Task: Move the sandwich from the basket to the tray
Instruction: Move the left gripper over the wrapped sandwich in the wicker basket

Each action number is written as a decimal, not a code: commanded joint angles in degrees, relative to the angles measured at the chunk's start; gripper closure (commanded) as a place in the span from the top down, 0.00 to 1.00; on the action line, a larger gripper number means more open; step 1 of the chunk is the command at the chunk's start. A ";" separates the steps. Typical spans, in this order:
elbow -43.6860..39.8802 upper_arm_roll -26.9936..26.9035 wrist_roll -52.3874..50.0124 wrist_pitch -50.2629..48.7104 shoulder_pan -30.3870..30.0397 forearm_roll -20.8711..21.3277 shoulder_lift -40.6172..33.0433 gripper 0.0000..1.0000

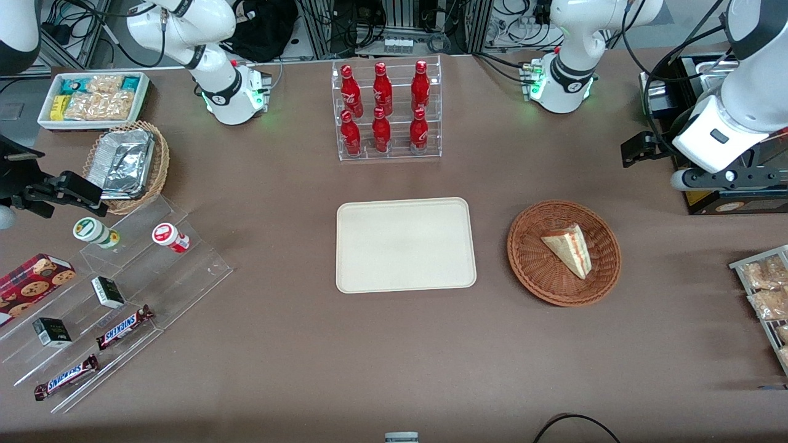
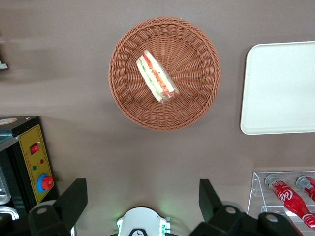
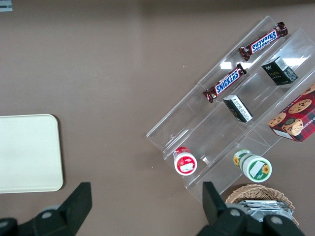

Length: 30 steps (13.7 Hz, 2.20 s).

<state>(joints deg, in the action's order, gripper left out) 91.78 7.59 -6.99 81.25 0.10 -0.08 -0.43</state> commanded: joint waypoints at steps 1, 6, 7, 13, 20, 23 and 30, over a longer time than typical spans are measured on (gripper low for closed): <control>-0.11 0.41 0.48 0.22 -0.63 0.79 -0.19 1.00; 4.96 0.40 0.22 3.98 -0.71 2.02 1.66 1.00; 7.34 0.40 0.22 6.44 -0.71 2.02 1.66 1.00; 21.49 0.40 -1.71 23.58 -0.80 2.10 1.92 1.00; 33.01 0.40 -7.67 42.20 -0.89 2.10 4.21 1.00; 35.66 0.40 -16.10 46.62 -0.63 2.10 4.21 1.00; 37.68 0.49 -37.02 51.81 0.16 2.10 6.31 1.00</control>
<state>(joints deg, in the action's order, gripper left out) 128.47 7.79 -38.30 131.30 -0.14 1.24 5.27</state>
